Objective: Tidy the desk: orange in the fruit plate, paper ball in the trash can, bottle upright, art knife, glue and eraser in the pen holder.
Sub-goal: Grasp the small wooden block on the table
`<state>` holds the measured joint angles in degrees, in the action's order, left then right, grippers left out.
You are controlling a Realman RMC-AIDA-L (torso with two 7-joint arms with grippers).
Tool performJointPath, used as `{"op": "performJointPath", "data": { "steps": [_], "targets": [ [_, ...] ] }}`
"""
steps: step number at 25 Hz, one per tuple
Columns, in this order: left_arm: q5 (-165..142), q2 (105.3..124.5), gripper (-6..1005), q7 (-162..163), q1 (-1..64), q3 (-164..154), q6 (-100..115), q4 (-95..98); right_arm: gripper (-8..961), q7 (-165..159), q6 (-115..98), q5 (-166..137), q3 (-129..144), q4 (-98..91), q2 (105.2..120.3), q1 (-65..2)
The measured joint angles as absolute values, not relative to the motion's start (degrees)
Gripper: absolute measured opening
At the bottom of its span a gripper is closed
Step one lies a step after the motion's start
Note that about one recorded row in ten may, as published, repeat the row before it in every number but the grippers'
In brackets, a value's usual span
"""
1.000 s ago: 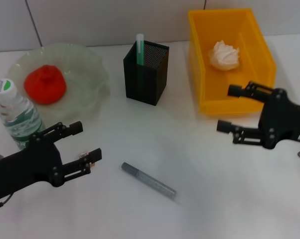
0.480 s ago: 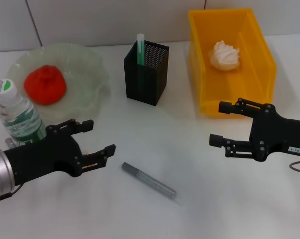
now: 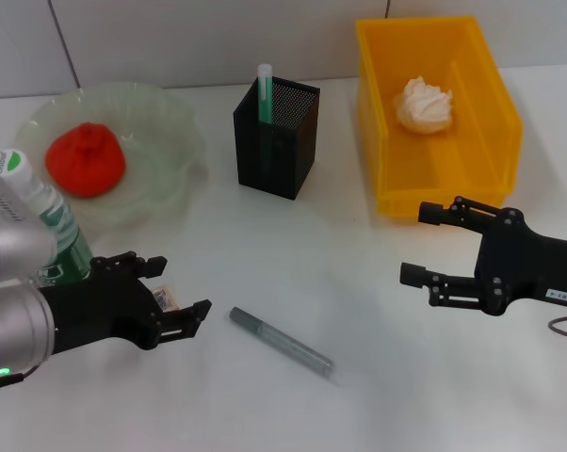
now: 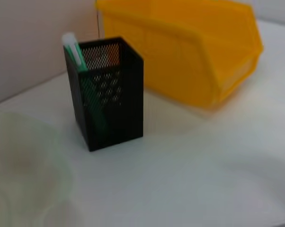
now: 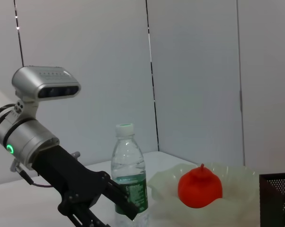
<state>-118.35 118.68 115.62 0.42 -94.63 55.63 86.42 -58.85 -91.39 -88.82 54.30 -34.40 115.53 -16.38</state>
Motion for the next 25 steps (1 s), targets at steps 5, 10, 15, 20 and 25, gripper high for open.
{"op": "performJointPath", "data": {
  "steps": [5,10,15,20,25],
  "targets": [
    [-120.3,118.59,794,117.13,2.23,-94.51,55.53,84.84,837,-58.07,-90.89,-88.9,54.31,-33.56,115.6,-16.29],
    [-120.43,118.56,794,116.61,5.44,-93.41,55.45,80.41,837,-56.47,-90.64,-88.9,54.31,-32.23,115.79,-16.67],
    [-120.5,118.49,794,115.82,7.42,-91.85,55.45,77.87,837,-56.33,-90.27,-88.9,54.31,-31.53,115.76,-17.21],
    [-120.53,118.47,794,115.33,8.65,-89.78,55.75,75.85,837,-56.18,-89.79,-88.9,54.31,-31.39,115.86,-17.3],
    [-120.58,118.36,794,115.34,10.37,-88.27,56.05,71.91,837,-56.16,-89.13,-88.9,54.31,-31.24,115.98,-17.21]
  ]
}}
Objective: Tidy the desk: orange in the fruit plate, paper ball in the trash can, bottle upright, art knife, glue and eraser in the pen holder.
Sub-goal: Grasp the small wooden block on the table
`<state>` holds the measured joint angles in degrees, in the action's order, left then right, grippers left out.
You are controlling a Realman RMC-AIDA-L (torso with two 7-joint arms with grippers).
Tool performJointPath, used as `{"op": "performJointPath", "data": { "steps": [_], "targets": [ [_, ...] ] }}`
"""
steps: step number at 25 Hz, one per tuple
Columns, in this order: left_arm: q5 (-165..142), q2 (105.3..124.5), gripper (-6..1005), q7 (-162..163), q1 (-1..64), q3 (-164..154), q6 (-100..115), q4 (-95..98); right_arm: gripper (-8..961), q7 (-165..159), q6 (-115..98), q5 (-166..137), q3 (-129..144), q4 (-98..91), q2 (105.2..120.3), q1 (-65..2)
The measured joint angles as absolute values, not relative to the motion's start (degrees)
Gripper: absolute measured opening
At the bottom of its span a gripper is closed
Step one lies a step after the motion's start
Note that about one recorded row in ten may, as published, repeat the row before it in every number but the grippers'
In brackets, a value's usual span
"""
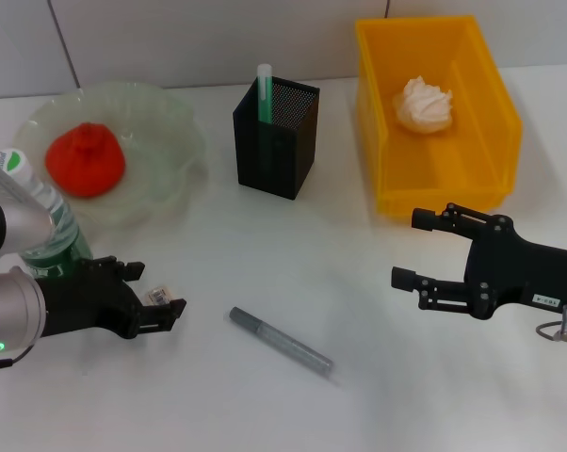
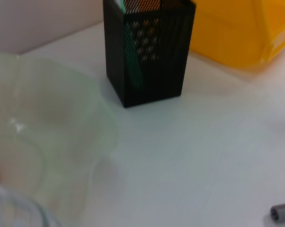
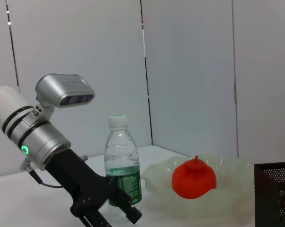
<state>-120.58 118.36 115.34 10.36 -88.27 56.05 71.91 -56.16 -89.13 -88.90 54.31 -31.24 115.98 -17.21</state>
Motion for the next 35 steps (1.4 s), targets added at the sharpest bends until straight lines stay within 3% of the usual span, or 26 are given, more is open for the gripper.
{"op": "performJointPath", "data": {
  "steps": [26,35],
  "targets": [
    [-120.64,118.51,794,113.14,12.74,-88.09,56.08,68.01,836,-56.16,-87.69,-88.95,54.38,-30.94,116.02,-17.22],
    [-122.03,118.53,602,113.11,12.91,-88.38,56.1,67.93,836,-56.16,-87.62,-88.95,54.31,-30.7,116.09,-17.31]
  ]
}}
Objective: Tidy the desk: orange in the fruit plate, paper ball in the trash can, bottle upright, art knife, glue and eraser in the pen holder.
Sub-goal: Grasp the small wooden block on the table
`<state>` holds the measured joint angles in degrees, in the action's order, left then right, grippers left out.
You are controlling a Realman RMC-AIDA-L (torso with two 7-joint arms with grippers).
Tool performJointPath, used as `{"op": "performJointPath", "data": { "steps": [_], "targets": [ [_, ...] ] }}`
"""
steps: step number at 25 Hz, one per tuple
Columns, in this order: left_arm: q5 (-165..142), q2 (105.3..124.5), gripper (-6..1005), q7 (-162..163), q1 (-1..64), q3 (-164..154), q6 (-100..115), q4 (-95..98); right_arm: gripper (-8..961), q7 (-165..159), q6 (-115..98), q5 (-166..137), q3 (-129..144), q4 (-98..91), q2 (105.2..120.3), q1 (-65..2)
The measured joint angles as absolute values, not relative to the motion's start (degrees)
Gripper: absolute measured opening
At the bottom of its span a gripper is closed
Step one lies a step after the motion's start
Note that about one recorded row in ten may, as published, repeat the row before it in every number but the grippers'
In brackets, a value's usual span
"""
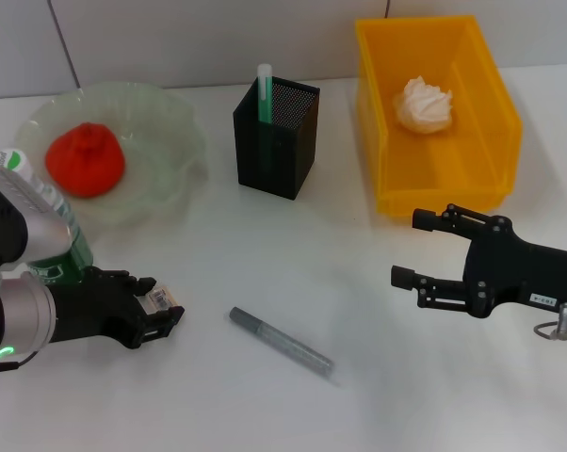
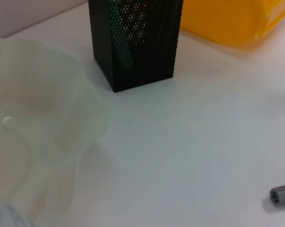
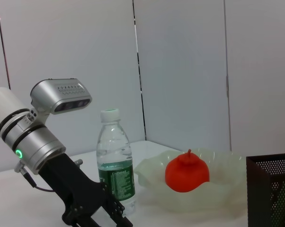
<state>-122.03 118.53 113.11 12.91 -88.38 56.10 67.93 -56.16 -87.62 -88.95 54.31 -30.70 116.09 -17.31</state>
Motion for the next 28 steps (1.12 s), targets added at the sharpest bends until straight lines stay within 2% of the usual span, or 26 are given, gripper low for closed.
{"op": "performJointPath", "data": {
  "steps": [2,7,21,28],
  "targets": [
    [-122.07,118.54,549,113.11,12.92,-88.47,55.92,67.93,836,-56.16,-87.62,-88.95,54.31,-30.68,116.1,-17.31],
    [-122.17,118.57,543,113.11,13.1,-88.43,56.09,68.37,836,-56.16,-87.62,-88.95,54.31,-30.57,116.14,-17.31],
    [-122.17,118.56,387,112.86,14.53,-88.27,56.49,67.51,836,-56.16,-87.01,-88.94,54.31,-30.49,116.31,-17.23],
    [-122.17,118.56,384,112.85,14.52,-88.38,56.51,67.78,835,-56.16,-86.89,-88.94,54.31,-30.5,116.29,-17.23]
  ]
}}
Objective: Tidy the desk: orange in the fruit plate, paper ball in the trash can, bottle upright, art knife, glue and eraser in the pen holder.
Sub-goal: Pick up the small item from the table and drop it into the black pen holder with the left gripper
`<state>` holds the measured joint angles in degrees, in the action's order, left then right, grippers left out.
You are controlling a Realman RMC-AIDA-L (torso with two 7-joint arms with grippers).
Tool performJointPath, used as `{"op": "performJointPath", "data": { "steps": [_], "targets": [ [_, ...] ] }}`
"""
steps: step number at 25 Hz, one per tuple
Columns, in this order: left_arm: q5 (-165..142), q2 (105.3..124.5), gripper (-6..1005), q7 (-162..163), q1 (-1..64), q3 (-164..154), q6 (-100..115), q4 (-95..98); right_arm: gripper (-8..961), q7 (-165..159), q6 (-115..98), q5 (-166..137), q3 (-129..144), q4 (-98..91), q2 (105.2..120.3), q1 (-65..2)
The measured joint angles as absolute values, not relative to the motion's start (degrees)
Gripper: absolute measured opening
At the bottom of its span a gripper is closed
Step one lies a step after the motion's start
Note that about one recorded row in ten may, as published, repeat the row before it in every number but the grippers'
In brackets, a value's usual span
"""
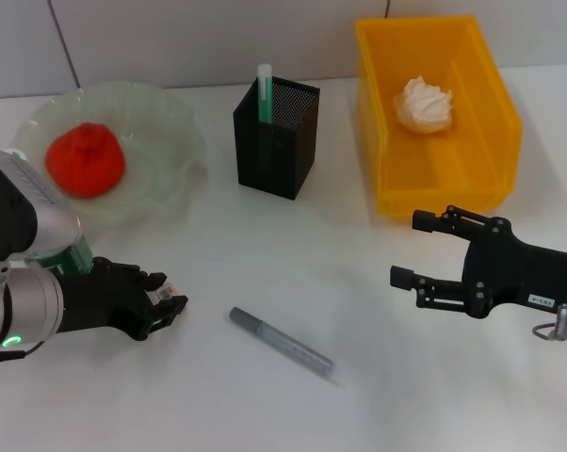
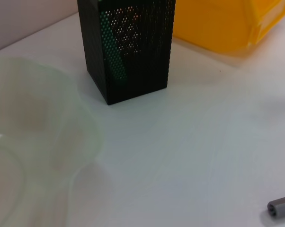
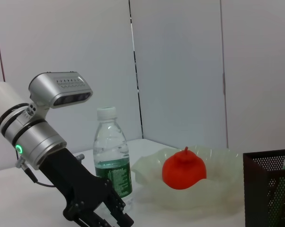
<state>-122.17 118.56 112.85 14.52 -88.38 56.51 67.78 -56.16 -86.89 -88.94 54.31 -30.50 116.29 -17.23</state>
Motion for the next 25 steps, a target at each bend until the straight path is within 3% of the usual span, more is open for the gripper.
{"op": "performJointPath", "data": {
  "steps": [18,25],
  "targets": [
    [-119.64,118.71,375,111.51,13.21,-89.04,59.02,76.33,835,-56.16,-86.54,-88.94,54.31,-30.5,116.68,-16.77],
    [-111.01,118.76,374,104.22,16.58,-88.77,57.3,76.41,835,-56.15,-86.79,-88.94,54.35,-30.5,116.72,-16.77]
  ]
}}
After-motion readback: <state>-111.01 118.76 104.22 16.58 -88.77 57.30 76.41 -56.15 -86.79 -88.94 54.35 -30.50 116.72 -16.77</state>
